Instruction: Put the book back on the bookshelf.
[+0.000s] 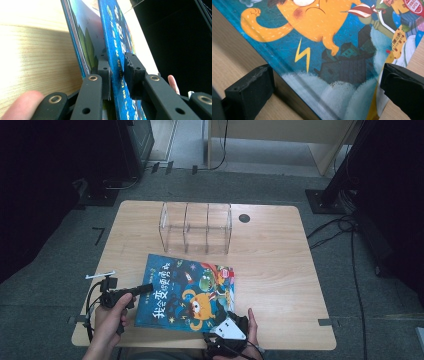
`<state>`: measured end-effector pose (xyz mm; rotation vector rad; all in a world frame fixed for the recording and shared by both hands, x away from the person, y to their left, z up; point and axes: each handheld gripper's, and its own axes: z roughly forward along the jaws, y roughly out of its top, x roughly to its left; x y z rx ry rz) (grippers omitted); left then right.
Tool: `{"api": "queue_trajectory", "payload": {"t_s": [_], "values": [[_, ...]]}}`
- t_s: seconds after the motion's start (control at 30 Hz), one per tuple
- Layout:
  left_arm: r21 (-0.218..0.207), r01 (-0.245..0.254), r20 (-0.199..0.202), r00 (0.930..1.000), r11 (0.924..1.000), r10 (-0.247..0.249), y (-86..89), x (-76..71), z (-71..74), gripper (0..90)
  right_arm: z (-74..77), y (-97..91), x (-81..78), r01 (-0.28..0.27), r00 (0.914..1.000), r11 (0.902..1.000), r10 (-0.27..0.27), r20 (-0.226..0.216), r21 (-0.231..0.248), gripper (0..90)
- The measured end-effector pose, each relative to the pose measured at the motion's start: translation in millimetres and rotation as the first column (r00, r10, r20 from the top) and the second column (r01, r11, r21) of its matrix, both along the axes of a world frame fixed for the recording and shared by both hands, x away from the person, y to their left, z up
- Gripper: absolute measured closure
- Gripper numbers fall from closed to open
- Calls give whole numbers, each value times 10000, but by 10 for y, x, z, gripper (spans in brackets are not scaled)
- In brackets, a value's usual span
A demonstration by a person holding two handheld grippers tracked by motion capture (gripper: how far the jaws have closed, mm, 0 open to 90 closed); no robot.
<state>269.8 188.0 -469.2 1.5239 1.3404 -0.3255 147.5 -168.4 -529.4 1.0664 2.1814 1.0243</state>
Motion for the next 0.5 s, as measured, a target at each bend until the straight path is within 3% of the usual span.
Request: {"api": "queue_trajectory", "payload": {"t_s": [0.27, 0.5], "values": [[-26, -55, -54, 10000, 10000, 55, 0, -1, -11, 771, -28, 172, -11, 704, 9966, 9972, -692, 449, -258, 0], [-124, -53, -158, 9999, 9999, 51, 3, 1, -20, 774, -54, 256, -29, 1074, 9920, 9942, -1066, 679, -85, 4]]}}
